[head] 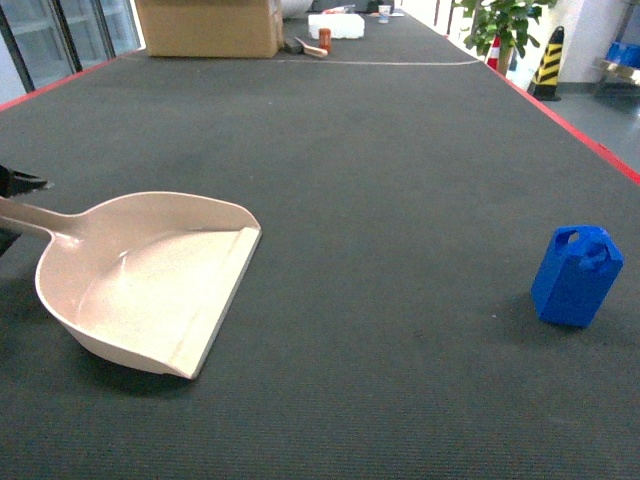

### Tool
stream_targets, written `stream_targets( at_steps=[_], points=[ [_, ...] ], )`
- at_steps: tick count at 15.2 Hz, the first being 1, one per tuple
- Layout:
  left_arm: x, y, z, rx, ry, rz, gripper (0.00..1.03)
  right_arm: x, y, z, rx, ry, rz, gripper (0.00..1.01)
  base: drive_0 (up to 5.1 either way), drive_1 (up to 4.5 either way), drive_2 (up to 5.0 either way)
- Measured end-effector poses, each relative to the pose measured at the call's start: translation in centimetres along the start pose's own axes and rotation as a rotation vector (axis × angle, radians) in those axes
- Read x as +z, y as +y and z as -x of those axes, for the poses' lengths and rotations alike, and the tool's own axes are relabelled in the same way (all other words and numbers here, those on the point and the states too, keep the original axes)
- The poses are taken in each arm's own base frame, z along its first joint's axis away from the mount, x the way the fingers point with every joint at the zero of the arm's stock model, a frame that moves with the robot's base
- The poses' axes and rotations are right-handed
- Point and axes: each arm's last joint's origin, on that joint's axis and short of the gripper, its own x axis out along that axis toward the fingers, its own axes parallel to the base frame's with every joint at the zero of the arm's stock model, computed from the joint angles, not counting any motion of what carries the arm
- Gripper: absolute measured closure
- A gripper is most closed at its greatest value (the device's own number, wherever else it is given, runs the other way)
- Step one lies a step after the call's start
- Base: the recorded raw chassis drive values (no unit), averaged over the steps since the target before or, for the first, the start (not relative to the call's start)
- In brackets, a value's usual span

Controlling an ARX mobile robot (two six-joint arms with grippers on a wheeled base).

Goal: Place part in tray to right shelf

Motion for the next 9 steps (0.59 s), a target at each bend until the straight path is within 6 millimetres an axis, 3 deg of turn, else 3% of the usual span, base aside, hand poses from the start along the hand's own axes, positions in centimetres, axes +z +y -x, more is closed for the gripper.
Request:
stream_targets(
  at_steps=[3, 6, 9],
  points=[
    [-0.8, -1.5, 1.1, -0.054, 0.018, 0.072, 0.84, 0.0, 0.0, 0.0, 0.0, 0.0, 0.0, 0.03, 0.0, 0.0, 0.0],
    [-1.3, -6.4, 1.9, -0.187, 0.017, 0.038, 0.86, 0.0, 0.0, 0.0, 0.0, -0.001, 0.0, 0.03, 0.0, 0.0, 0.0],
    [-4.0, -10.0, 1.5, -0.262, 0.063, 0.059, 0.86, 0.0, 0.0, 0.0, 0.0, -0.001, 0.0, 0.03, 0.0, 0.0, 0.0]
  ],
)
